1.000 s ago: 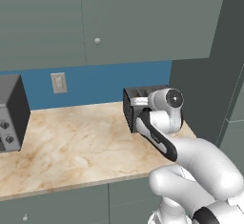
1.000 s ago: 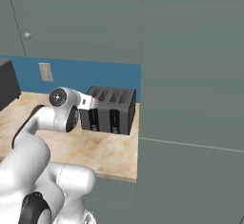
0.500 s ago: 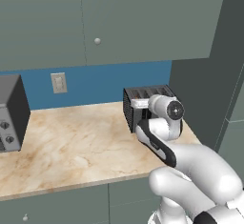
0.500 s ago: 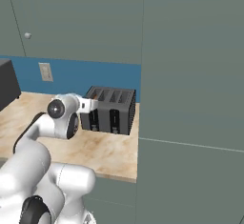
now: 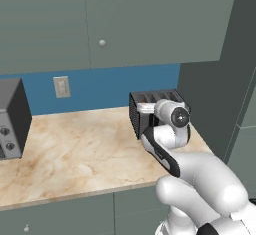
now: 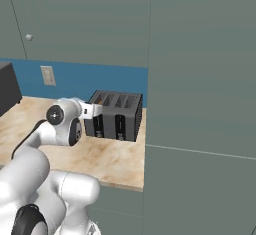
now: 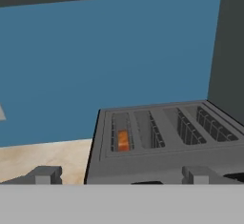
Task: Start the toaster. Once the lever pops up, take the bread to the plate on the dining counter.
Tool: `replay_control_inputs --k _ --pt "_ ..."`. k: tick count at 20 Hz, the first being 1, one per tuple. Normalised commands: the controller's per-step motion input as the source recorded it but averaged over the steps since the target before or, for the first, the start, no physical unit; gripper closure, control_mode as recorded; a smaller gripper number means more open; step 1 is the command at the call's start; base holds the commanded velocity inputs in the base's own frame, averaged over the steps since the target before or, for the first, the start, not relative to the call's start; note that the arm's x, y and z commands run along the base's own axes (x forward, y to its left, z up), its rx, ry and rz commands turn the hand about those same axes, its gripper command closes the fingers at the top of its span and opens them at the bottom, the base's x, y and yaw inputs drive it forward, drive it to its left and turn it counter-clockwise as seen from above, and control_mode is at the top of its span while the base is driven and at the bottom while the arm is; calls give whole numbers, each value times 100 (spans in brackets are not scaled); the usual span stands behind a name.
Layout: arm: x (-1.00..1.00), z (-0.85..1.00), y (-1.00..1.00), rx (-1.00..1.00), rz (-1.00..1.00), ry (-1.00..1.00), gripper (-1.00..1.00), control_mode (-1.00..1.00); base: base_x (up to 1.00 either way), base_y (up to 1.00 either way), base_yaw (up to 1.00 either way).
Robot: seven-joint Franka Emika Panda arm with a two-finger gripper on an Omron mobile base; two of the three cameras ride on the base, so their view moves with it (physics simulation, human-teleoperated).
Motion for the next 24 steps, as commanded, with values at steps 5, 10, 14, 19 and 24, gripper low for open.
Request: replay_control_inputs --k 5,10,14,19,24 --pt "0 0 -1 -1 -2 -1 -100 -100 0 0 0" --pt "0 0 -4 0 2 -1 -100 -100 0 0 0" --pt "0 0 -9 0 4 0 -100 -100 0 0 0" --pt "1 0 -6 0 2 0 -100 -100 0 0 0" --pt "8 0 0 0 0 1 -100 -100 0 0 0"
